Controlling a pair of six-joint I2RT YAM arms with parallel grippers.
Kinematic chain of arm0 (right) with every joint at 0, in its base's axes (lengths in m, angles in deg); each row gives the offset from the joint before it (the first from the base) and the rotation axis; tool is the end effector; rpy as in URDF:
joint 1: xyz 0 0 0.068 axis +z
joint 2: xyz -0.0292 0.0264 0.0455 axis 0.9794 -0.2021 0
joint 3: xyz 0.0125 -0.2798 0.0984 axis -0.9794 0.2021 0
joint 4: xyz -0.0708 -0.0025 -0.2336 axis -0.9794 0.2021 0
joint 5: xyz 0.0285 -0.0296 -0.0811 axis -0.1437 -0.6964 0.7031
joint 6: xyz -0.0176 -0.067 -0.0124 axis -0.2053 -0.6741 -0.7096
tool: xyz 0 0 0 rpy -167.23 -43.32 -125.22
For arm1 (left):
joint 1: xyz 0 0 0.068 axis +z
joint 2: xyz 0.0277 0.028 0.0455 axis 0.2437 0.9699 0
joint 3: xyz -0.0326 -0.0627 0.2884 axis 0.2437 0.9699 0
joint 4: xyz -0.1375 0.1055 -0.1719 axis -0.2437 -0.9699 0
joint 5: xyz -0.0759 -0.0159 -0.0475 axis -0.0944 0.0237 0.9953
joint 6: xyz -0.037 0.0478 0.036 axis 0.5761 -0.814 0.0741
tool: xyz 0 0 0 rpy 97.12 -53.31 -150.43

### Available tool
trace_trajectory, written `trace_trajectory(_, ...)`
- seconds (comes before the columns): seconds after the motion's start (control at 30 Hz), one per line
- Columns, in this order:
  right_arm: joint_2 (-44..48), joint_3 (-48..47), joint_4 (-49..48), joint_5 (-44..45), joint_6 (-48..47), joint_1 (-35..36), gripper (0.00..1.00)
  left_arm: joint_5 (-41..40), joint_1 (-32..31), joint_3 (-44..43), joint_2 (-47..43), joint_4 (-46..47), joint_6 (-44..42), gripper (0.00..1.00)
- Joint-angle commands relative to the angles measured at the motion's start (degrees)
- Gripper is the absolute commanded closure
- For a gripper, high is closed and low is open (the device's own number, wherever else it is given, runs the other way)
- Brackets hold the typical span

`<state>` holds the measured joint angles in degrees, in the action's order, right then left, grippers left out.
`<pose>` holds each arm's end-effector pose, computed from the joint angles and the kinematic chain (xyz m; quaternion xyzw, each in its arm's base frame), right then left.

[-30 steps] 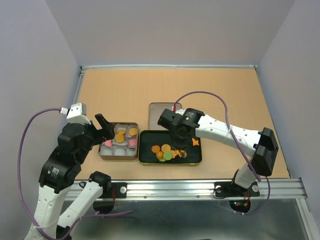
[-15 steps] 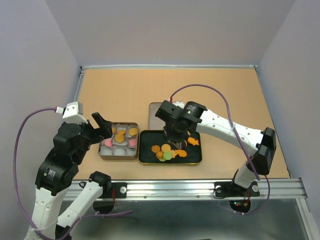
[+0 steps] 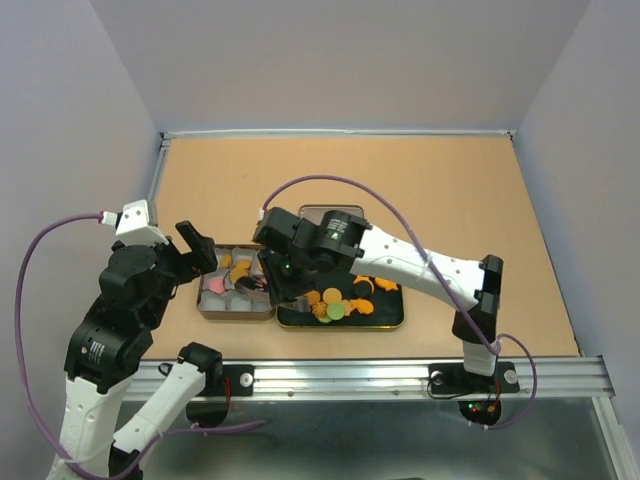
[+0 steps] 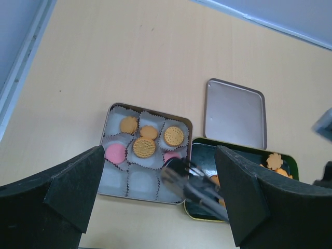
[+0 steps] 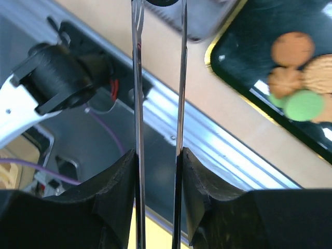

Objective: Pack the cookies

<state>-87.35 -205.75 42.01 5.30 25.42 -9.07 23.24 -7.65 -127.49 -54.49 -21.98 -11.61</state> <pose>0.1389 0.3626 0.3737 -0.2201 0.9363 0.2185 0.1645 0.0563 -0.0041 0.4129 -0.0883 0.7817 -0.1119 0.6071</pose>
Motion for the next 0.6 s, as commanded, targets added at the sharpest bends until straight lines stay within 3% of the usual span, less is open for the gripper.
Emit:
trace_trajectory(0.0,-4.1,-6.7,-5.8,-8.7,-2.2,3.1,0.81,-1.9,-0.2,-2.4,1.4,1.4,-1.0,0.01)
trace_trajectory(0.57,-14.9,-18.6,-7.2,-10.4,-5.1,4.0,0.81,-2.6,-0.2,-2.7,1.7,0.5,-0.2,0.01)
